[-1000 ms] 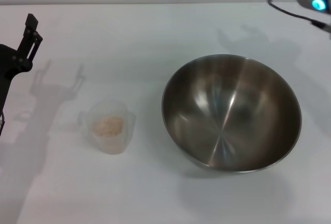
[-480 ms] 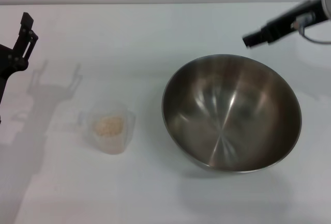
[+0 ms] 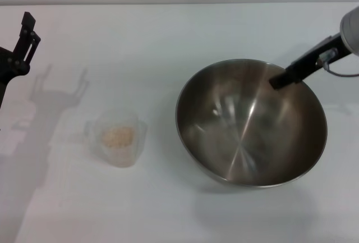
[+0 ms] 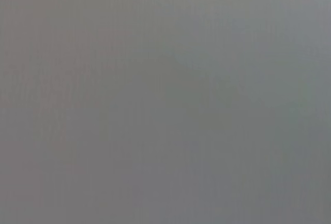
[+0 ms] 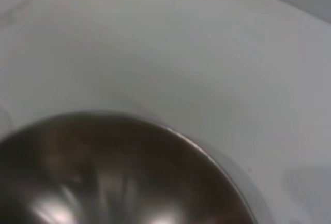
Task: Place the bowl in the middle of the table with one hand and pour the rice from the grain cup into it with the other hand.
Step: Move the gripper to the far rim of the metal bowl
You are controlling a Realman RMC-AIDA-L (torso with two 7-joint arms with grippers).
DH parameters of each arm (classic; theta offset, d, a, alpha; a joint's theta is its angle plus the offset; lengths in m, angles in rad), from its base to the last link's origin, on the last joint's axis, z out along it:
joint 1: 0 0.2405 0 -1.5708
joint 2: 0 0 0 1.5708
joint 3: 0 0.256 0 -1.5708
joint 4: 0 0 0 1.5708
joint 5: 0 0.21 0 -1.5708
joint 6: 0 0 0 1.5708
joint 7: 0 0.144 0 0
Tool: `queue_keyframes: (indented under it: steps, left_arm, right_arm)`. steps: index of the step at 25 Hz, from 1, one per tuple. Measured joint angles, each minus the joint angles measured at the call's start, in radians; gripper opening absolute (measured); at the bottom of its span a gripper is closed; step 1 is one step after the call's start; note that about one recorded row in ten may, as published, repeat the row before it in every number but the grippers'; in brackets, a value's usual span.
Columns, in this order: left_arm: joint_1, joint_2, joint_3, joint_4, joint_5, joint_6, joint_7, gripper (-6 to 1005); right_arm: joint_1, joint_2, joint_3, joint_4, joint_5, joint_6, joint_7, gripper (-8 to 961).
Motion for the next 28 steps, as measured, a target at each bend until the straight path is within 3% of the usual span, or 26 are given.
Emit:
queue_keyframes:
  steps: [15,20,23,28]
  left_arm:
    - [-0.003,-0.001,-0.001,0.0,0.0,-0.004,0.0,812]
    - [-0.001,-0.001,-0.001,0.0,0.0,-0.005,0.0,812]
    - [0.0,-0.002,-0.001,0.0,0.0,-0.004,0.0,812]
    - [0.001,-0.003,-0.001,0.0,0.0,-0.003,0.0,811]
  right_arm:
    - [0.004,0.005,-0.006,0.164,-0.003,-0.089,-0.069,599]
    - [0.003,0.005,-0.001,0.173,-0.002,-0.095,-0.089,399]
    - [0.002,0.005,0.002,0.17,0.011,-0.096,-0.096,168]
    - [-0.001,0.003,0.018,0.146,0.041,-0.093,-0.113,103]
